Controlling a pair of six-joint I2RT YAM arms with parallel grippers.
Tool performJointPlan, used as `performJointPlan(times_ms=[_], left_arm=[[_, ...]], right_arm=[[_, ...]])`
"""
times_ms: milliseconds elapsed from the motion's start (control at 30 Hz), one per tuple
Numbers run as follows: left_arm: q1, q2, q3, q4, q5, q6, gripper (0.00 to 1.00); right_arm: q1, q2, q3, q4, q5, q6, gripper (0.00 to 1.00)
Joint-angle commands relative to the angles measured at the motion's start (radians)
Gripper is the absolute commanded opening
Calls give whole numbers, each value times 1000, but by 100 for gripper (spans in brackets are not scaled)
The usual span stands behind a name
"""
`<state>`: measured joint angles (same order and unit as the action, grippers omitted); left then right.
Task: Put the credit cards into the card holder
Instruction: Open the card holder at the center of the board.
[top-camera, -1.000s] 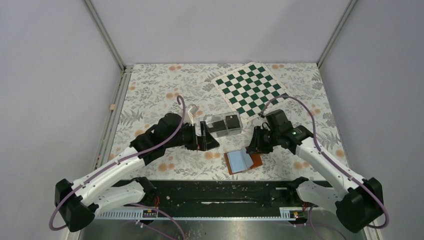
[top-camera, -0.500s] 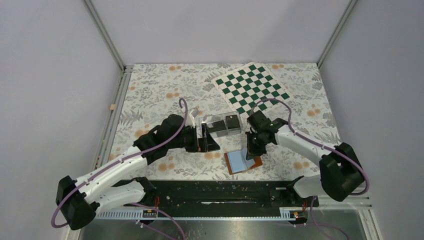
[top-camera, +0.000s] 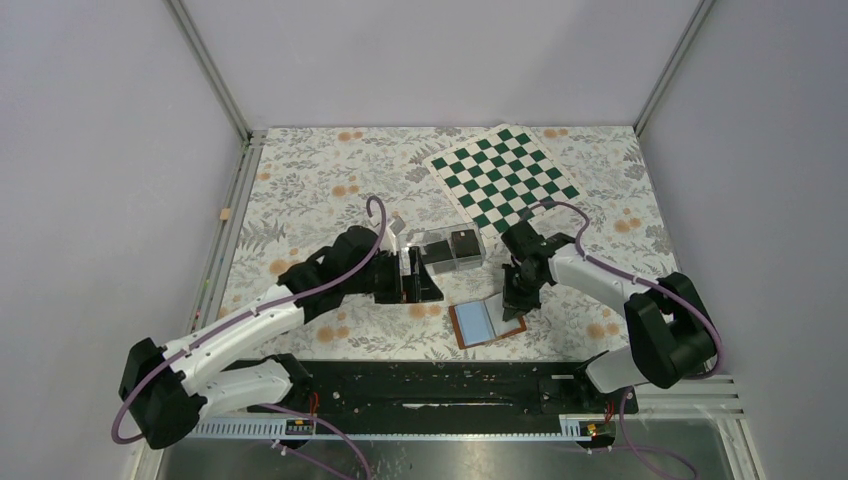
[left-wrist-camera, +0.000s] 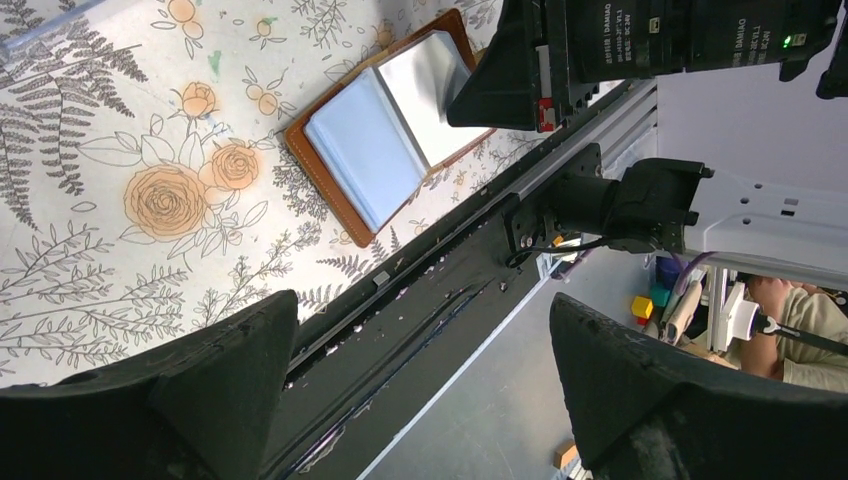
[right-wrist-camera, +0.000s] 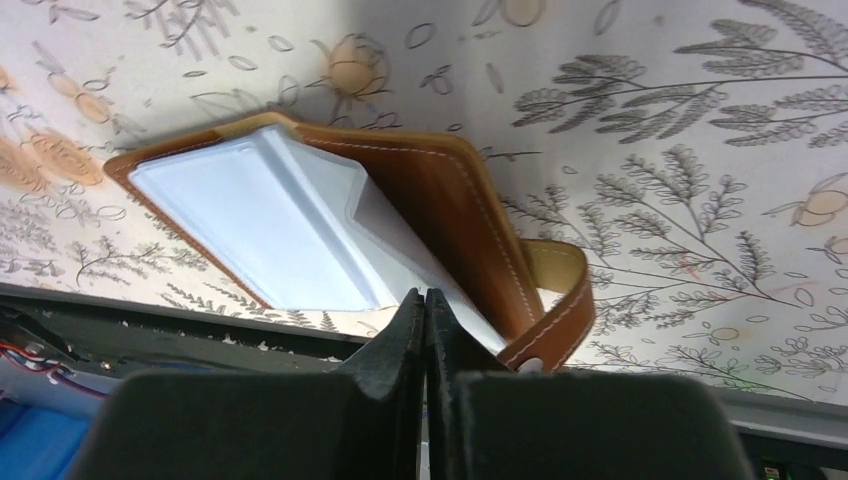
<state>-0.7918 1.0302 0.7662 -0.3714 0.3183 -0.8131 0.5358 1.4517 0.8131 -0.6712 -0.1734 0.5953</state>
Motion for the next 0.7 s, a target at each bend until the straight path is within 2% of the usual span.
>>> performJointPlan(times_ms=[0, 367, 667], left_arm=[[8, 43, 81, 18, 0, 16, 96], [124, 211, 212, -14, -10, 89, 97], [284, 369, 283, -123, -154, 155, 93]], right_arm=[[-46, -13, -21, -22, 3, 14, 0], [-70, 120, 54, -105, 22, -98, 0], [-80, 150, 54, -125, 18, -116, 0]])
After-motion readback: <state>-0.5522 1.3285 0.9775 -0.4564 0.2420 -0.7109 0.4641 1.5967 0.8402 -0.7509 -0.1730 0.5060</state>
